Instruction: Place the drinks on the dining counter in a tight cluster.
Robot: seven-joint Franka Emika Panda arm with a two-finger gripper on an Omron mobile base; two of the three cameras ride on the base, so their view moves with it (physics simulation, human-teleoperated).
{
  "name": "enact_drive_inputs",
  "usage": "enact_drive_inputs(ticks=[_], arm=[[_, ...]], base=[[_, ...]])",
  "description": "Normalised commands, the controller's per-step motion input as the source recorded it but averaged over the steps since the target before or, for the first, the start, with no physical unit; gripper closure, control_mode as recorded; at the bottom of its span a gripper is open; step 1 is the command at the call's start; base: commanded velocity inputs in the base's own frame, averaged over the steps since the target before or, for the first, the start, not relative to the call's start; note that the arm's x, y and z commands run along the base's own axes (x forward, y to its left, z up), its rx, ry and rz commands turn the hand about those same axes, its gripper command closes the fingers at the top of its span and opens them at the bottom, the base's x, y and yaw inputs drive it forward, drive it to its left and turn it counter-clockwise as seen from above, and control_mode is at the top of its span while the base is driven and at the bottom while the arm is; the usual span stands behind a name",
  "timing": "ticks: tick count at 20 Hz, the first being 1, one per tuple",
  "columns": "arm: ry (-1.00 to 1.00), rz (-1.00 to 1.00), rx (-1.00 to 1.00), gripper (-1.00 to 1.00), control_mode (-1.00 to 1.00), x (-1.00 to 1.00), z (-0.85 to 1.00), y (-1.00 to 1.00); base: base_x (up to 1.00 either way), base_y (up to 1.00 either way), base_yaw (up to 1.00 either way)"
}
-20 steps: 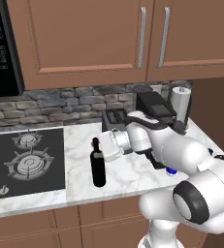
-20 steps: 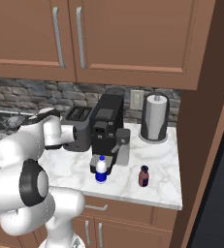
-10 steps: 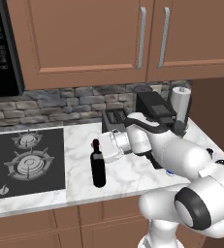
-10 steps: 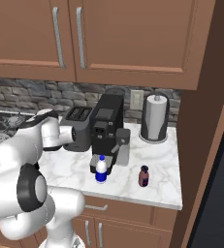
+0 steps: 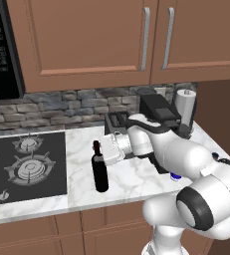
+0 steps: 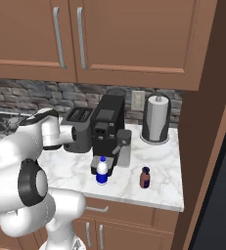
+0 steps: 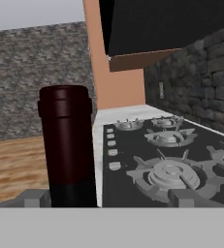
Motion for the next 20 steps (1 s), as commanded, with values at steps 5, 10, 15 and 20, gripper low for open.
enact_drive_inputs(ticks=[5, 10, 15, 20], arm=[[0.00, 0.00, 0.00, 1.00, -1.00, 0.04, -0.24, 0.00], [0.00, 0.00, 0.00, 1.00, -1.00, -0.01, -0.08, -0.01], [-0.04, 0.00, 0.00, 1.00, -1.00, -0.22, 0.22, -0.11], [0.00, 0.00, 0.00, 1.00, -1.00, -0.27, 0.50, -0.09]], base=[[0.00, 0.00, 0.00], [0.00, 0.00, 0.00], [0.00, 0.00, 0.00], [0.00, 0.00, 0.00]])
